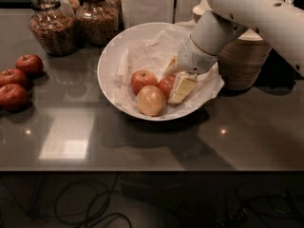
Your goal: Pick apple from white bowl
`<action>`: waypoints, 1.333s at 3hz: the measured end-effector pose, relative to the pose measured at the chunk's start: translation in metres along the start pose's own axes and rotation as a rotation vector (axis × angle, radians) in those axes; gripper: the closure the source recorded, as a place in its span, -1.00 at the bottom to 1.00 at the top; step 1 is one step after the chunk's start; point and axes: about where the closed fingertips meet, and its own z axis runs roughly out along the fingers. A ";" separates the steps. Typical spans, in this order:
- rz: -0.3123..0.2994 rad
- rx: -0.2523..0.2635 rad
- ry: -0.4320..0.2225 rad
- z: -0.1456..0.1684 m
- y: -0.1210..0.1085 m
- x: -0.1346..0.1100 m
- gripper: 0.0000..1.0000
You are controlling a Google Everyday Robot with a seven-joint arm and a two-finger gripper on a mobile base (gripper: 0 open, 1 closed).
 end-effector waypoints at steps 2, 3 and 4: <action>0.000 0.000 0.000 0.000 0.000 0.000 0.98; -0.011 0.021 -0.054 -0.011 0.006 -0.002 1.00; -0.051 0.073 -0.160 -0.035 0.014 -0.011 1.00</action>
Offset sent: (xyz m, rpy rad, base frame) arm 0.0000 0.0000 0.0000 0.0000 0.0000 0.0000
